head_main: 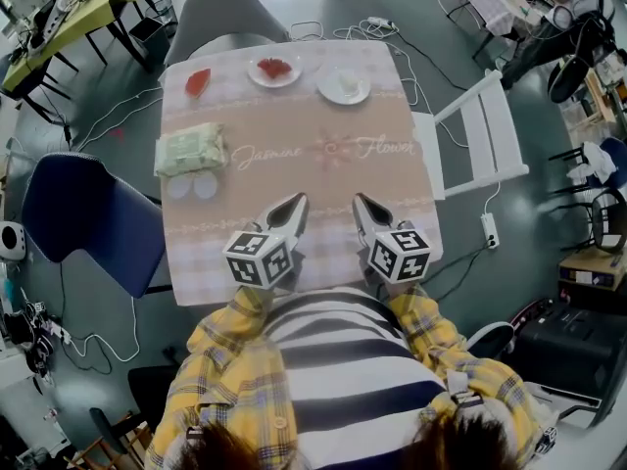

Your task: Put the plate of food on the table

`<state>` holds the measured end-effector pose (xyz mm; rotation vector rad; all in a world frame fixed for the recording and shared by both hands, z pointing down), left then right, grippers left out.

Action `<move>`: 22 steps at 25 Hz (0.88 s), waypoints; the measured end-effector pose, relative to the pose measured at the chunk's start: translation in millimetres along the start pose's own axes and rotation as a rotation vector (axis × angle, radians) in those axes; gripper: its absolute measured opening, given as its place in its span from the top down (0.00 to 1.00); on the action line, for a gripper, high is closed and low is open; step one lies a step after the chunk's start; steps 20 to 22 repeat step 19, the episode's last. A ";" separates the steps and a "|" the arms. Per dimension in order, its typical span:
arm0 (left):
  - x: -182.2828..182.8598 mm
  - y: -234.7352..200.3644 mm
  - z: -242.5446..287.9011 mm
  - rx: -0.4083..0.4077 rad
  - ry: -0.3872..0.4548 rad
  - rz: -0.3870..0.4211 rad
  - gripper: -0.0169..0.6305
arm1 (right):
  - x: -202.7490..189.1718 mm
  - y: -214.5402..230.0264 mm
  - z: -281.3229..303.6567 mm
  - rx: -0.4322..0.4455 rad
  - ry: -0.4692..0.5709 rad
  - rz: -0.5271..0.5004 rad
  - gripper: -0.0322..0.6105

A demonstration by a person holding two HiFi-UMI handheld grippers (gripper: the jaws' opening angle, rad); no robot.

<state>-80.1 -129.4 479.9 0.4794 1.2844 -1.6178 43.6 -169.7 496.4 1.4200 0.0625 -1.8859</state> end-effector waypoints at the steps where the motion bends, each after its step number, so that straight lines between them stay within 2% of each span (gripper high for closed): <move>1: 0.3 -0.2 -0.2 0.003 -0.001 -0.002 0.97 | 1.0 0.4 -0.3 -0.002 0.000 -0.002 0.95; 9: -2.9 -11.1 -2.3 0.006 -0.017 -0.006 0.97 | 14.2 3.8 8.1 -0.032 0.024 -0.022 0.95; 15: 4.7 -13.7 -3.2 -0.010 -0.018 -0.029 0.97 | 30.3 5.0 12.5 -0.049 0.032 -0.033 0.95; 19: 4.4 -21.8 -4.1 -0.004 -0.033 -0.071 0.97 | 30.5 1.8 16.6 -0.062 0.020 -0.020 0.95; 22: 4.4 -21.8 -4.1 -0.004 -0.033 -0.071 0.97 | 30.5 1.8 16.6 -0.062 0.020 -0.020 0.95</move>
Point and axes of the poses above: the fingertips, and each gripper's own axes: z forward along the fingers, y to its right, x out of its top, the point moved 2 cm from there along -z, backward along the fingers, and after that the axes turned 10 degrees about x, right-handed, at the moved point
